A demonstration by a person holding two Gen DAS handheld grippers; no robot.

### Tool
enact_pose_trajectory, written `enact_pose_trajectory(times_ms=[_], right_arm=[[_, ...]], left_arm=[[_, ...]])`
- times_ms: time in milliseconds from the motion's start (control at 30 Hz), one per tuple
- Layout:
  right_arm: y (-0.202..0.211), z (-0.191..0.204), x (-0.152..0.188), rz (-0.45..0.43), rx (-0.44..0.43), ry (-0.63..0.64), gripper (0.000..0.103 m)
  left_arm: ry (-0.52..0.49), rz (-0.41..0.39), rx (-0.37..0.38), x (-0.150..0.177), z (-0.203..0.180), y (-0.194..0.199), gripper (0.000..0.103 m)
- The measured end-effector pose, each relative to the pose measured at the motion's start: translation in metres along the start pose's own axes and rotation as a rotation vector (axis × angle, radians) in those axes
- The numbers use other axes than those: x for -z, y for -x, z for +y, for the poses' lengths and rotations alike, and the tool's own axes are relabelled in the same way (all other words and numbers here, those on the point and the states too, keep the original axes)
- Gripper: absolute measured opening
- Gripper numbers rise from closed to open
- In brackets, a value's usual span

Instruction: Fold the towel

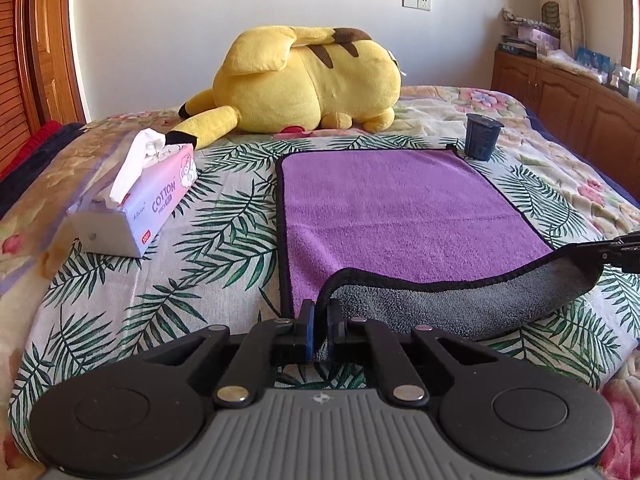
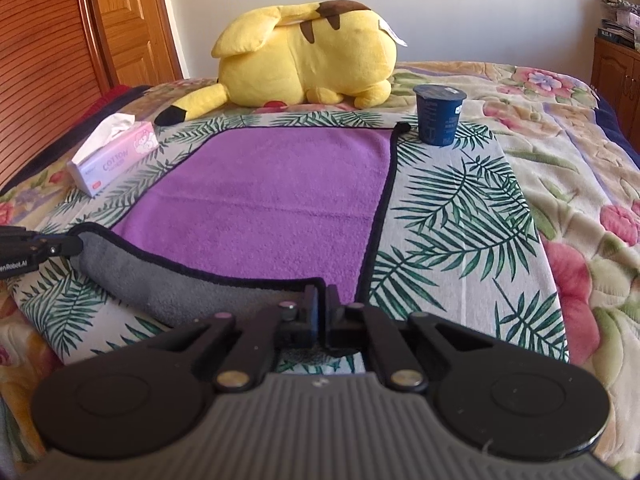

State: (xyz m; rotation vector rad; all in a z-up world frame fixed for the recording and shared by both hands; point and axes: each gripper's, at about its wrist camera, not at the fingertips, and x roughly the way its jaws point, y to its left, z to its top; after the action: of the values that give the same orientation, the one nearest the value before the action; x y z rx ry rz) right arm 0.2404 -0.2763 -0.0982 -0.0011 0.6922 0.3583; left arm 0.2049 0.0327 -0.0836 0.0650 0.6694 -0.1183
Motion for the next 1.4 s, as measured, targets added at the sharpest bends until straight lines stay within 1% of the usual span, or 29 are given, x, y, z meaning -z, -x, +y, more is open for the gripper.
enact_pose_trajectory(times_ms=[300, 700, 900, 1167, 1300, 1400], right_arm=[[0.006, 0.002, -0.004, -0.038, -0.003, 0.003, 0.004], [0.017, 0.005, -0.012, -0.105, -0.019, 0.017, 0.004], [0.012, 0.003, -0.016, -0.119, -0.016, 0.033, 0.004], [0.0, 0.001, -0.021, -0.117, -0.017, 0.062, 0.004], [0.002, 0.002, -0.026, -0.141, -0.019, 0.072, 0.004], [0.004, 0.004, -0.033, -0.155, -0.021, 0.095, 0.004]], left_arm=[[0.011, -0.018, 0.018, -0.006, 0.001, 0.007, 0.0], [0.009, -0.067, 0.029, -0.019, 0.0, 0.018, 0.0], [-0.004, -0.078, 0.024, -0.026, 0.001, 0.011, 0.0], [-0.024, -0.094, 0.028, -0.037, 0.002, 0.002, 0.0], [-0.029, -0.093, 0.037, -0.043, 0.004, -0.002, 0.0], [-0.037, -0.111, 0.039, -0.047, 0.004, -0.006, 0.0]])
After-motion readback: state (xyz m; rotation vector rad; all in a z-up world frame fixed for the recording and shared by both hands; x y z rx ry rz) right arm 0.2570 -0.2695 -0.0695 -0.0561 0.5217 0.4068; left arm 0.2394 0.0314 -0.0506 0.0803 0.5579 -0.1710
